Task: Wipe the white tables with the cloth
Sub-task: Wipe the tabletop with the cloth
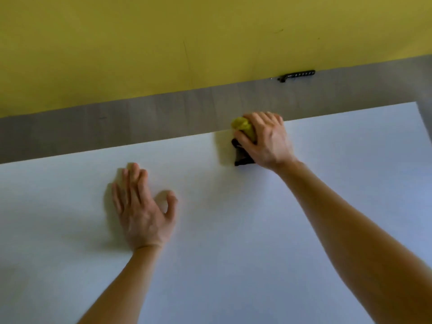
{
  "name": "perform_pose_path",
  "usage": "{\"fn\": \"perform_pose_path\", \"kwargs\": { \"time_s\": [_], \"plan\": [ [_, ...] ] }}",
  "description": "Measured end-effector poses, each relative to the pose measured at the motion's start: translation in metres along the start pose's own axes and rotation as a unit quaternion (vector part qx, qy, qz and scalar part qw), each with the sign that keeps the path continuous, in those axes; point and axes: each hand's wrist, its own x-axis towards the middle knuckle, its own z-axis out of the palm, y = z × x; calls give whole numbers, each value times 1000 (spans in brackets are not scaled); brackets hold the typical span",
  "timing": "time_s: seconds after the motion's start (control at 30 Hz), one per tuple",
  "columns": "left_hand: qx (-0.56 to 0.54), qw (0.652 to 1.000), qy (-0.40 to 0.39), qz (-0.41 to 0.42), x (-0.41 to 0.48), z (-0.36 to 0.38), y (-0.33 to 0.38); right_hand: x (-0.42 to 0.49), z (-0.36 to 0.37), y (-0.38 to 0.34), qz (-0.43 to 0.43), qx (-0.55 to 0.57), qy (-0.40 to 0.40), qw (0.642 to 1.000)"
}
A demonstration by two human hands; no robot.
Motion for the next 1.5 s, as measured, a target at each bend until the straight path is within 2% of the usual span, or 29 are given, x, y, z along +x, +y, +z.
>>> {"fn": "perform_pose_path", "kwargs": {
  "time_s": [0.07,0.13,0.2,0.27,0.33,0.5,0.6,0.67,0.73,0.87,0.97,1.03,1.1,1.2,1.3,1.4,1.5],
  "plan": [
    [0,1000,0,-4,0,2,0,-17,-46,73,47,-39,31,998],
    [0,1000,-6,-1,0,1,1,-28,-68,115,99,-77,49,991],
    [4,1000,-11,8,1,-2,4,-26,-63,124,147,-108,65,981],
    [11,1000,-12,26,2,-2,5,-14,-46,98,179,-122,62,974],
    [11,999,-6,51,0,-1,3,-2,-25,51,146,-120,29,982],
    [26,998,-17,61,5,-8,9,27,21,-70,-39,-73,-85,993],
    [35,997,-35,52,8,-12,43,30,29,-86,-79,-38,-118,989],
    [38,995,-45,78,6,-7,78,26,14,-52,-108,0,-137,985],
    [22,992,-47,116,2,4,123,16,-19,16,-98,16,-137,986],
    [-42,991,-48,114,-11,25,227,-15,-120,205,35,-45,-57,997],
    [-33,995,-64,75,-23,41,274,-20,-160,278,146,-96,-45,984],
    [-20,996,-60,56,-29,48,282,-15,-149,268,204,-119,-30,971],
    [-12,997,-53,53,-30,53,283,-8,-121,226,185,-113,-27,976],
    [4,997,-49,52,-31,55,280,11,-66,123,43,-46,-96,993],
    [5,998,-49,30,-31,58,280,31,-40,61,-68,13,-176,982],
    [13,998,-44,39,-31,58,277,24,-62,120,-76,44,-159,983],
    [-6,998,-41,45,-31,56,278,-9,-127,232,14,-5,-65,998]
  ]
}}
